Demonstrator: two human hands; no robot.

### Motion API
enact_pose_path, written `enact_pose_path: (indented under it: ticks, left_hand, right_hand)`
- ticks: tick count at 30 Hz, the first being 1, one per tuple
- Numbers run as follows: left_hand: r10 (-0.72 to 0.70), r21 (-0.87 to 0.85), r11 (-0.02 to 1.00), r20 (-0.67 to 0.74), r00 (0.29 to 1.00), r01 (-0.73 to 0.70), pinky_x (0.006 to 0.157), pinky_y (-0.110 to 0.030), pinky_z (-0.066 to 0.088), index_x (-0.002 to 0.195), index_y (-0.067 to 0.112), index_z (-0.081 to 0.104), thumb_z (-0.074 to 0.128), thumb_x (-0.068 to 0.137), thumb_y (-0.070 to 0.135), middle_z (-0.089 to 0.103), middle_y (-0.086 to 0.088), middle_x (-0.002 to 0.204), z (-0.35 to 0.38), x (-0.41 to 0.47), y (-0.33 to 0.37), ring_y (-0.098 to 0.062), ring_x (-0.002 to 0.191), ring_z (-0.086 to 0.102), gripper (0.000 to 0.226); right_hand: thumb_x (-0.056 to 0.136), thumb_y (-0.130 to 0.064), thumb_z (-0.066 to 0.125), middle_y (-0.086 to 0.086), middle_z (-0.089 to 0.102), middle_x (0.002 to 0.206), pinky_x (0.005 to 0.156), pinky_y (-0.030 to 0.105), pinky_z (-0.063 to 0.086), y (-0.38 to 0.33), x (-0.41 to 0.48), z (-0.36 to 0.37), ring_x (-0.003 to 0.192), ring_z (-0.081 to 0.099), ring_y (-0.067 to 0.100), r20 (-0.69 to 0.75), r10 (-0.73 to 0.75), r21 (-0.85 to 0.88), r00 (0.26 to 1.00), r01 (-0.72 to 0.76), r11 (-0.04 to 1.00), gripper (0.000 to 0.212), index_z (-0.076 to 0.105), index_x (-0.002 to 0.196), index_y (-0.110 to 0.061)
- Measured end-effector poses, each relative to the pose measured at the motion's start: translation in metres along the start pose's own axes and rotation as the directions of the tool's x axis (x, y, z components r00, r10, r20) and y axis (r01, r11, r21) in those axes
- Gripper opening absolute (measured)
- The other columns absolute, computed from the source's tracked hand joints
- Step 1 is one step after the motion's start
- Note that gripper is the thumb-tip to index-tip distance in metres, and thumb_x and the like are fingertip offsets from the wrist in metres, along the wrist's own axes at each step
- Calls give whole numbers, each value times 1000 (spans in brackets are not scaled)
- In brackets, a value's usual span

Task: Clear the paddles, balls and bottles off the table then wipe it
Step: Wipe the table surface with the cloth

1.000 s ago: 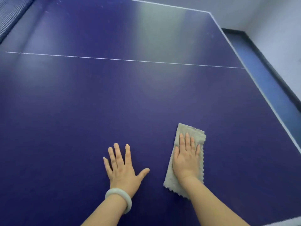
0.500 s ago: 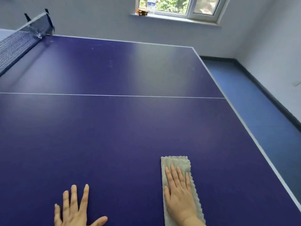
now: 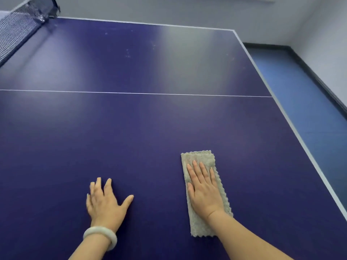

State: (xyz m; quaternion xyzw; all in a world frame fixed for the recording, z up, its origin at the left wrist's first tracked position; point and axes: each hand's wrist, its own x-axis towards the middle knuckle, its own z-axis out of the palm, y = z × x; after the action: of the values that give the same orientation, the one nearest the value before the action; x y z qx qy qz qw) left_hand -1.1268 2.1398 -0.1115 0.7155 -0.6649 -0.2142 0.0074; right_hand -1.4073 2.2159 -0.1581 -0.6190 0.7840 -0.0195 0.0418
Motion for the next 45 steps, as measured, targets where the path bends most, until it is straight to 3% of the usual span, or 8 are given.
enact_pose_path:
  ticks: [12,19,26,29,33,37,40,45]
  left_hand:
    - [184,136,970,141,973,-203,123,-45,-6,156,16,-10,40,94,66,-20,-12,162,34,20,145,-30,149,-21,95]
    - [-27,158,987,250,968,-13,114,-57,-16,148,19,-32,50,70,87,-37,-22,153,52,24,194,-41,142,-33,132]
    - [-187,91,981,248,950,170,113,-58,-16,146,16,-35,54,53,95,-41,-21,150,63,27,235,-41,140,-37,151]
    - [-224,94,974,253,941,206,113,-59,-17,144,19,-39,49,49,99,-44,-20,149,65,30,239,-40,139,-38,152]
    - [-266,102,963,241,933,248,114,-58,-17,138,22,-44,44,45,102,-43,-18,150,64,28,244,-38,140,-38,151]
    - [-293,126,955,264,919,268,115,-57,-16,131,23,-49,47,45,101,-45,-17,149,61,30,248,-37,140,-38,150]
    - [-303,130,952,263,916,277,116,-56,-15,138,23,-46,50,46,100,-45,-17,149,61,30,249,-36,140,-38,153]
    - [-311,127,950,271,911,286,115,-56,-16,128,27,-51,48,43,100,-46,-15,148,61,32,251,-35,139,-39,150]
  right_hand:
    - [101,-40,30,-7,11,165,119,42,9,26,10,-6,153,7,14,10,-52,32,999,52,998,58,20,157,-27]
    - [100,-42,21,-9,3,166,121,41,1,98,31,-18,152,-3,11,43,81,39,996,-83,996,60,11,158,-29]
    - [101,-40,26,-9,7,165,121,41,3,170,64,-32,153,3,12,75,-283,14,956,283,959,59,15,158,-29]
    - [98,-44,9,-9,-3,165,122,40,-8,221,93,-38,152,-9,10,80,17,23,997,-19,1000,61,1,157,-32]
    - [102,-37,8,0,-14,165,122,47,-8,208,98,-41,152,-15,20,83,414,55,906,-419,906,59,-9,157,-22]
    - [99,-39,18,2,5,165,121,50,-1,132,105,-31,153,-1,23,28,-14,128,1000,10,992,62,12,158,-20]
    - [103,-41,19,-3,-2,166,122,49,-7,101,150,-38,152,-11,19,138,-377,158,916,356,921,59,7,159,-25]
    - [105,-41,19,-4,-2,166,121,51,-11,117,257,-48,153,-6,19,200,-399,74,895,392,917,57,6,159,-27]
